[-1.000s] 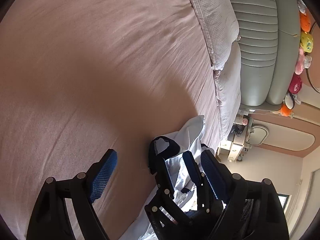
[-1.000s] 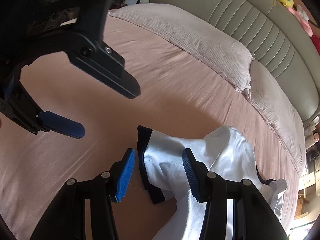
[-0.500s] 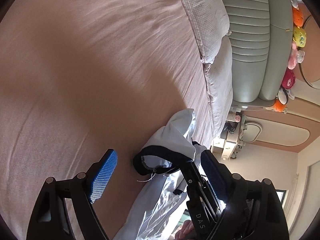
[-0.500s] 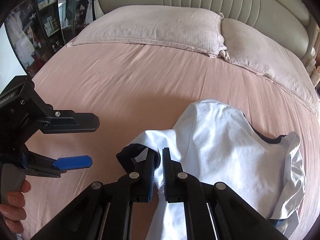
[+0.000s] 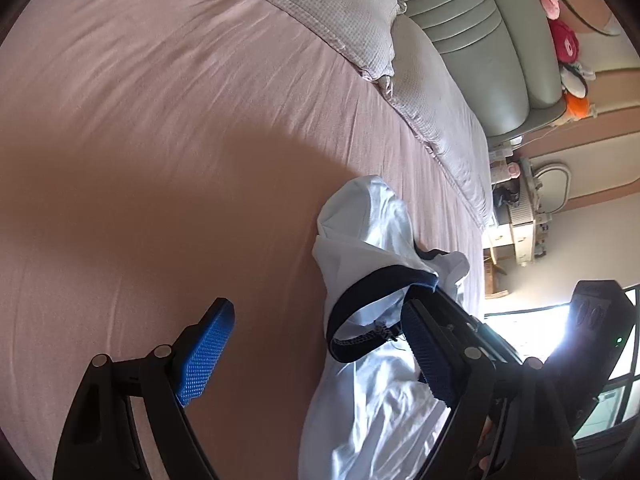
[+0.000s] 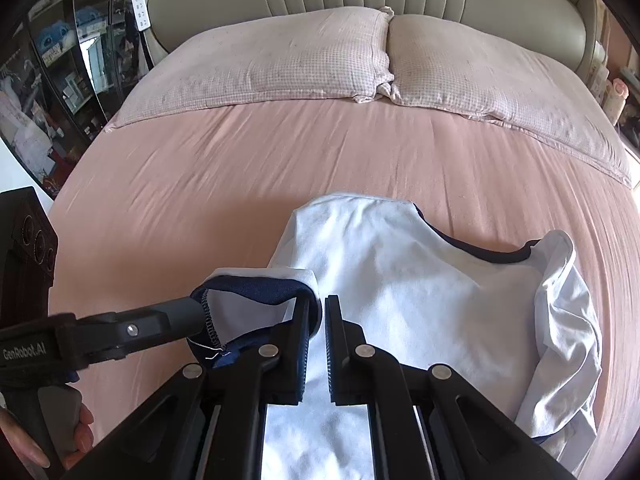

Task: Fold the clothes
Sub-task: 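Grasp the other navy sleeve cuff with the right gripper while the left gripper approaches, then pass the navy cuff from the right gripper into the left gripper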

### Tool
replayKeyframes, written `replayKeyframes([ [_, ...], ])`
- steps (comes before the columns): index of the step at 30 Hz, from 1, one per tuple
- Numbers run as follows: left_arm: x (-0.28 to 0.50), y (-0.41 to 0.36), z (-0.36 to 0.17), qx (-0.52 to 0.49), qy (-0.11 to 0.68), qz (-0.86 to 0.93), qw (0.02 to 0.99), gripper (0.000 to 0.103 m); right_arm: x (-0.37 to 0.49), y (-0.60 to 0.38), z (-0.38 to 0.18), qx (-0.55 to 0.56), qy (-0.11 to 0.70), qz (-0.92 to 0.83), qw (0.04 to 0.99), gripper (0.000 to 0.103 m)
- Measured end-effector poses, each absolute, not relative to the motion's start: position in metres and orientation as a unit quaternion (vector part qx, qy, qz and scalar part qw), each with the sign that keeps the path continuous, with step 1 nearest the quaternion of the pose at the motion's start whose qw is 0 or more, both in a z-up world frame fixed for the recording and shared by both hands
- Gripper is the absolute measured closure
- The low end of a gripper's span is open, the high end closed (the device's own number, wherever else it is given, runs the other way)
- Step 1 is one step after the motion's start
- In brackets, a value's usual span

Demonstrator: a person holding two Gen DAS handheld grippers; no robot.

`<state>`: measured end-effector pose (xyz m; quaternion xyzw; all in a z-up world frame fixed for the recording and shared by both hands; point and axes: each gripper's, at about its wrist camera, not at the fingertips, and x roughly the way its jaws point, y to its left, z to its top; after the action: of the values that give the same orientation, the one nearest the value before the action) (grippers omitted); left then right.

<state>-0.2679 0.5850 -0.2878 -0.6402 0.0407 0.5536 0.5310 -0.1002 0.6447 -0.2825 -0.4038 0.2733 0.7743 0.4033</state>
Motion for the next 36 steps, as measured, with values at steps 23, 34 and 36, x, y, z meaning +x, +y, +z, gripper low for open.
replayKeyframes([
  [23, -0.226, 0.611, -0.262, -0.573, 0.114, 0.621, 0.522, 0.099, -0.074, 0.638, -0.285, -0.381, 0.323, 0.789, 0.359, 0.097],
  [34, -0.226, 0.616, -0.256, -0.581, 0.113, 0.602, 0.536, 0.1, -0.072, 0.651, -0.289, -0.369, 0.347, 0.783, 0.36, 0.058],
  [36, -0.228, 0.614, -0.258, -0.586, 0.11, 0.6, 0.534, 0.1, -0.078, 0.657, -0.299, -0.383, 0.344, 0.778, 0.36, 0.058],
])
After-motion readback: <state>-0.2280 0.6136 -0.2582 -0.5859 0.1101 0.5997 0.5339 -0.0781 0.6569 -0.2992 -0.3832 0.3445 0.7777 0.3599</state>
